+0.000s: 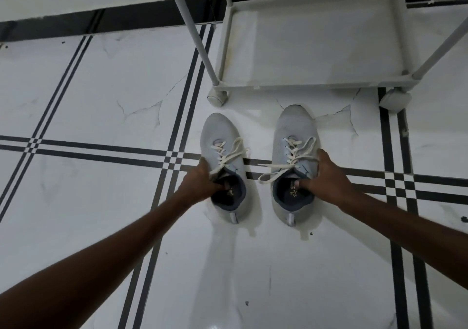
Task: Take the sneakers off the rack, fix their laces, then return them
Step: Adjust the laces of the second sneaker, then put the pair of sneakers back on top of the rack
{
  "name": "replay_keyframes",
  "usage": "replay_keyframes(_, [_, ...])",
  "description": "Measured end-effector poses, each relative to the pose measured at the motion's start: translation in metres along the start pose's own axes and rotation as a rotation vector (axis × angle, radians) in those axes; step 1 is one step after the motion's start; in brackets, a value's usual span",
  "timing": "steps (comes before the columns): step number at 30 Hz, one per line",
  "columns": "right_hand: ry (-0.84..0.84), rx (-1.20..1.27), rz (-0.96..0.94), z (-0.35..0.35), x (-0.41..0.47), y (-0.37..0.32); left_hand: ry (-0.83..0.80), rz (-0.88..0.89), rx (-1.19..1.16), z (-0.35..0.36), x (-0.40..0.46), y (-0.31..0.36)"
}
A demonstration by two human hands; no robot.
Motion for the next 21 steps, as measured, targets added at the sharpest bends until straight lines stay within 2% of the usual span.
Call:
replay_keyframes(4, [-0.017,0.047,-0.058,0.007,-0.004,-0.013,0.057,0.119,-0.024,0.016,0.005,0.029])
replay_keyframes(12, [-0.009,0.04,0.045,-0.004,-0.003,0.002,0.089,0.114,-0.141,0.033,-0.001,0.034])
replay_keyframes(16, [-0.009,0.059,0.075,-0.034,-0.03,-0.003,0.124,0.192,-0.21,0.011,-0.027,0.072])
replay_keyframes(21, [0.066,0.055,0.072,-0.111,-0.104,-0.051,0.107,0.253,-0.24,-0.053,-0.086,0.131])
Point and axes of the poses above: each hand's wrist, its own x-axis towards the middle knuckle, its own z-axis out of the palm, y = z × x, the point moved 10 cm from there along x, towards the middle knuckle, and after that the axes turned 6 degrees about z, right-handed, at the moved point
